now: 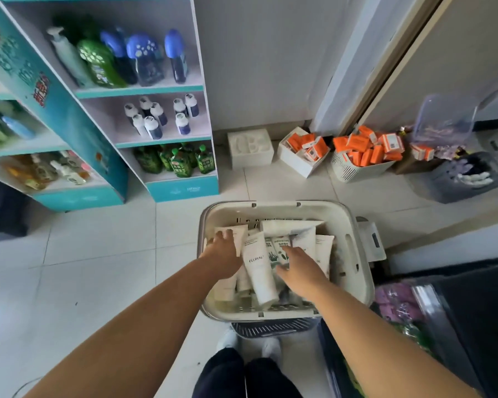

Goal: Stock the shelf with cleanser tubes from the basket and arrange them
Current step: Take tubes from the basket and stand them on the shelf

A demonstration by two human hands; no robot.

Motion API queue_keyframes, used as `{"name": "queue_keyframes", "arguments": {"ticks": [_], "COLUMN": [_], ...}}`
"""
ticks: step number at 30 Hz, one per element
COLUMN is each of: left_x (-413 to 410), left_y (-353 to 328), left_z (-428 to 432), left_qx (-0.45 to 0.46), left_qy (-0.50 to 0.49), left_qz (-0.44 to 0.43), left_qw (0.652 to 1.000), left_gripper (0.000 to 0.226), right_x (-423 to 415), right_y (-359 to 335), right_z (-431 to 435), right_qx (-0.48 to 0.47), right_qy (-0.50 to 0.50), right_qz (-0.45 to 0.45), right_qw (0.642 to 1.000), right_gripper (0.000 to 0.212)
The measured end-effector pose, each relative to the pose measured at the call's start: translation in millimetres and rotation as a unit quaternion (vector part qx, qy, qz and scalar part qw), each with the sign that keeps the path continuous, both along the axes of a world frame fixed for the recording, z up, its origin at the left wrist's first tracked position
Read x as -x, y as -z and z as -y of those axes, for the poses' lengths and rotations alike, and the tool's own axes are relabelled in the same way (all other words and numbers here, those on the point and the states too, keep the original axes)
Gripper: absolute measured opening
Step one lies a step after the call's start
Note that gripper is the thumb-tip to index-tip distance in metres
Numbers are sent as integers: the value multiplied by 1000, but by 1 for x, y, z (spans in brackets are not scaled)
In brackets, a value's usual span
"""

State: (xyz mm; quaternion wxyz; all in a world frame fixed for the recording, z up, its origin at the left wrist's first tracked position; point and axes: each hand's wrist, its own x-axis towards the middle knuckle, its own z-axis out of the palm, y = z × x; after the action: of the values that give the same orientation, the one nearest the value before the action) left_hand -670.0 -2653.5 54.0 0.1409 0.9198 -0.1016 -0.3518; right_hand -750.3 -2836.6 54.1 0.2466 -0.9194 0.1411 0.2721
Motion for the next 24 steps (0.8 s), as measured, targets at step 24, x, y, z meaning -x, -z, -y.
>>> {"name": "queue_keyframes", "arguments": {"ticks": [24], "left_x": [-5], "left_y": [22], "left_z": [-4], "left_qx": [185], "left_qy": [-235], "left_qz": [-103], "left_qw": [949], "left_gripper": [55], "right_x": [-12], "right_y": [18], "right_z": [-17], "right_qx": [-227], "right_qy": [264], "right_qz": [-47], "right_qw": [936], "right_gripper": [48]}}
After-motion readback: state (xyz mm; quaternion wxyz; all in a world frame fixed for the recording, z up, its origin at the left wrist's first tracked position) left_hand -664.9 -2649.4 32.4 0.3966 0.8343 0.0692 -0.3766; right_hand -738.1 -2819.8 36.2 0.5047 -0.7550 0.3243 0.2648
